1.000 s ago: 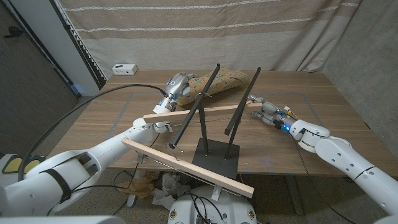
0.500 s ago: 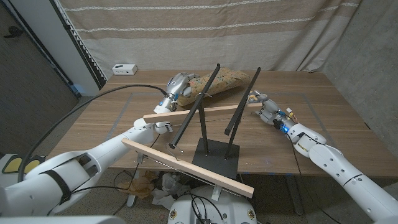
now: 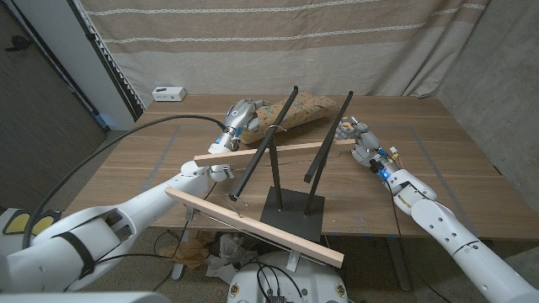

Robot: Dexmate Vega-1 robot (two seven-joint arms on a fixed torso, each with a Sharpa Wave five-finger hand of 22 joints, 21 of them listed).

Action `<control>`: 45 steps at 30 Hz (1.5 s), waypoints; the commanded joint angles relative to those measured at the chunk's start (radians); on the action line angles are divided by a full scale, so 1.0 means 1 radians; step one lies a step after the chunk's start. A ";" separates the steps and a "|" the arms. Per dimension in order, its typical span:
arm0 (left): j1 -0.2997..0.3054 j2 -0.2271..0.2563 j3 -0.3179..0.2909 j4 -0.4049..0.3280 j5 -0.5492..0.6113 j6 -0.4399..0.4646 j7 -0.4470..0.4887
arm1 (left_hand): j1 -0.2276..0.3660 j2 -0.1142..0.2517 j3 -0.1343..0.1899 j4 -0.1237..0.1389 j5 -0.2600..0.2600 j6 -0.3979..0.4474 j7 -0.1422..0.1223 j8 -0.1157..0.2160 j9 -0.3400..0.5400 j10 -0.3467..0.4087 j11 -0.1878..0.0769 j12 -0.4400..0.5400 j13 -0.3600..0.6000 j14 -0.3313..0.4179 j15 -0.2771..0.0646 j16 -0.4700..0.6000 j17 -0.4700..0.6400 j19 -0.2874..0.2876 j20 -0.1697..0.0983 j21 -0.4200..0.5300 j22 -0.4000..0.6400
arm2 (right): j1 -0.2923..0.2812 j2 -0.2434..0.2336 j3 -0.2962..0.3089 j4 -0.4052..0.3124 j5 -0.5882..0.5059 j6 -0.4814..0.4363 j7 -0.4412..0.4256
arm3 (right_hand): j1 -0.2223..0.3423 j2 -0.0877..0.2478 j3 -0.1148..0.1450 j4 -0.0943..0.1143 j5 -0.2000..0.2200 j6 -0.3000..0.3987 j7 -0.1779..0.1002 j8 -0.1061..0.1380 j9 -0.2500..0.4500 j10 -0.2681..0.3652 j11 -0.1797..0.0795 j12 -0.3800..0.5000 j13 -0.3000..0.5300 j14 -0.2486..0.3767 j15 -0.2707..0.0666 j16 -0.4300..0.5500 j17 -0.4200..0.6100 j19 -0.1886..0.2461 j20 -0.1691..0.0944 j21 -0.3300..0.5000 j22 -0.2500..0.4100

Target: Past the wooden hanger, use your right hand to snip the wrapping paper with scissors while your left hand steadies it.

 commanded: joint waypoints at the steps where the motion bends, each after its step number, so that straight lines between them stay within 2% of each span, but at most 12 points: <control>1: 0.011 0.008 -0.007 -0.018 0.005 0.007 0.003 | 0.010 0.004 0.001 -0.007 0.007 0.012 0.000 0.003 0.001 0.008 -0.003 0.002 0.005 0.012 -0.168 -0.003 0.005 -0.004 -0.063 0.005 0.000 | 0.002 0.047 -0.002 0.020 -0.001 0.045 0.009 | 0.015 -0.025 -0.008 -0.018 0.000 0.014 -0.055 -0.012 0.001 0.010 0.008 -0.004 -0.002 0.009 -0.005 -0.007 -0.002 0.011 0.008 0.008 -0.004; 12: 0.015 0.008 -0.011 -0.020 0.004 0.007 0.002 | 0.010 0.004 0.001 -0.006 0.008 0.012 0.000 0.003 -0.001 0.008 -0.003 0.002 0.005 0.013 -0.168 -0.003 0.005 -0.004 -0.063 0.006 -0.001 | -0.001 0.050 -0.003 0.022 -0.009 0.053 0.010 | 0.049 -0.066 -0.020 -0.059 0.018 -0.031 -0.053 -0.003 0.053 -0.021 0.024 -0.025 -0.004 0.003 0.018 -0.027 -0.006 0.011 0.039 0.010 -0.013; 16: 0.014 0.004 -0.010 -0.015 0.003 0.005 0.003 | 0.010 0.004 0.001 -0.006 0.008 0.012 0.000 0.002 -0.002 0.009 -0.004 0.002 0.006 0.013 -0.168 -0.003 0.005 -0.005 -0.063 0.006 -0.001 | 0.006 0.050 -0.007 0.032 -0.013 0.058 0.028 | 0.050 -0.070 -0.024 -0.062 0.026 -0.054 -0.061 0.000 0.072 -0.030 0.027 -0.031 -0.003 -0.002 0.024 -0.034 -0.006 0.004 0.042 0.007 -0.014; 18: 0.015 0.003 -0.010 -0.014 0.003 0.007 0.004 | 0.010 0.004 0.001 -0.006 0.008 0.012 0.000 0.002 -0.002 0.009 -0.004 0.002 0.006 0.013 -0.168 -0.003 0.005 -0.006 -0.062 0.006 -0.001 | 0.012 0.051 -0.008 0.038 -0.014 0.058 0.034 | 0.051 -0.073 -0.027 -0.066 0.036 -0.086 -0.080 0.006 0.098 -0.039 0.037 -0.037 -0.002 -0.002 0.026 -0.039 -0.005 0.005 0.043 0.008 -0.015; 24: 0.015 0.002 -0.010 -0.014 0.003 0.010 0.002 | 0.011 0.004 0.001 -0.006 0.008 0.012 0.000 0.002 -0.003 0.009 -0.004 0.002 0.006 0.012 -0.168 -0.003 0.005 -0.007 -0.062 0.006 -0.001 | 0.023 0.054 -0.008 0.051 -0.004 0.053 0.054 | 0.068 -0.059 -0.017 -0.075 0.052 -0.099 -0.075 0.029 0.137 -0.036 0.047 -0.040 0.000 0.001 0.034 -0.042 -0.003 0.020 0.051 0.014 -0.016; 27: 0.013 0.000 -0.008 -0.011 0.004 0.010 0.002 | 0.011 0.003 0.001 -0.006 0.008 0.012 0.000 0.002 -0.003 0.009 -0.004 0.002 0.006 0.012 -0.167 -0.004 0.005 -0.007 -0.062 0.006 -0.001 | 0.025 0.054 -0.009 0.056 -0.005 0.051 0.057 | 0.085 -0.039 -0.003 -0.084 0.069 -0.167 -0.074 0.051 0.197 -0.016 0.049 -0.038 0.004 0.004 0.032 -0.044 0.001 0.025 0.049 0.020 -0.016; 33: 0.010 -0.001 -0.005 -0.009 0.004 0.009 -0.003 | 0.011 0.003 0.000 -0.006 0.008 0.012 0.000 0.001 -0.005 0.010 -0.004 0.002 0.007 0.011 -0.167 -0.004 0.005 -0.007 -0.061 0.007 -0.001 | 0.026 0.058 -0.006 0.061 -0.007 0.059 0.063 | 0.102 -0.033 0.005 -0.096 0.080 -0.238 -0.060 0.091 0.280 -0.020 0.062 -0.048 0.007 0.005 0.030 -0.047 0.004 0.025 0.048 0.025 -0.017; 38: 0.008 -0.003 -0.003 -0.005 0.003 0.006 -0.003 | 0.011 0.003 0.000 -0.006 0.008 0.012 0.000 0.000 -0.006 0.010 -0.004 0.002 0.007 0.011 -0.167 -0.004 0.005 -0.007 -0.061 0.007 -0.001 | 0.027 0.060 -0.003 0.065 -0.006 0.064 0.070 | 0.111 -0.029 0.010 -0.102 0.086 -0.262 -0.057 0.125 0.333 -0.015 0.066 -0.051 0.009 0.004 0.026 -0.049 0.005 0.024 0.046 0.027 -0.018; 39: 0.007 -0.003 -0.003 -0.004 0.005 0.006 -0.002 | 0.011 0.003 0.000 -0.006 0.008 0.012 0.000 0.000 -0.006 0.009 -0.004 0.002 0.007 0.011 -0.167 -0.004 0.005 -0.007 -0.061 0.007 -0.002 | 0.027 0.060 -0.003 0.066 -0.007 0.064 0.071 | 0.123 -0.028 0.014 -0.109 0.089 -0.280 -0.062 0.146 0.367 -0.015 0.068 -0.054 0.010 0.003 0.026 -0.050 0.005 0.023 0.045 0.029 -0.018; 41: 0.007 -0.003 -0.003 -0.004 0.002 0.004 -0.002 | 0.011 0.003 0.000 -0.006 0.008 0.013 0.000 0.000 -0.006 0.009 -0.004 0.002 0.007 0.011 -0.167 -0.004 0.005 -0.007 -0.061 0.007 -0.002 | 0.027 0.063 -0.002 0.067 -0.004 0.066 0.073 | 0.128 -0.027 0.016 -0.112 0.090 -0.293 -0.062 0.160 0.391 -0.016 0.069 -0.057 0.011 0.003 0.026 -0.051 0.006 0.024 0.044 0.030 -0.018; 44: 0.007 -0.004 -0.002 -0.002 0.002 0.005 -0.001 | 0.012 0.003 0.000 -0.006 0.008 0.013 0.000 0.000 -0.007 0.010 -0.004 0.002 0.007 0.011 -0.167 -0.004 0.005 -0.007 -0.061 0.008 -0.002 | 0.027 0.067 -0.001 0.071 -0.005 0.072 0.079 | 0.153 -0.016 0.031 -0.122 0.088 -0.320 -0.063 0.209 0.465 -0.016 0.068 -0.063 0.013 0.001 0.023 -0.051 0.008 0.023 0.042 0.036 -0.018; 45: 0.008 -0.004 -0.003 -0.003 0.002 0.006 -0.001 | 0.012 0.003 0.000 -0.006 0.008 0.013 0.000 0.000 -0.007 0.010 -0.004 0.002 0.007 0.011 -0.167 -0.004 0.005 -0.007 -0.061 0.008 -0.002 | 0.027 0.066 -0.002 0.071 -0.008 0.073 0.079 | 0.156 -0.014 0.032 -0.123 0.088 -0.322 -0.063 0.214 0.471 -0.015 0.069 -0.063 0.013 0.002 0.024 -0.051 0.008 0.023 0.041 0.036 -0.018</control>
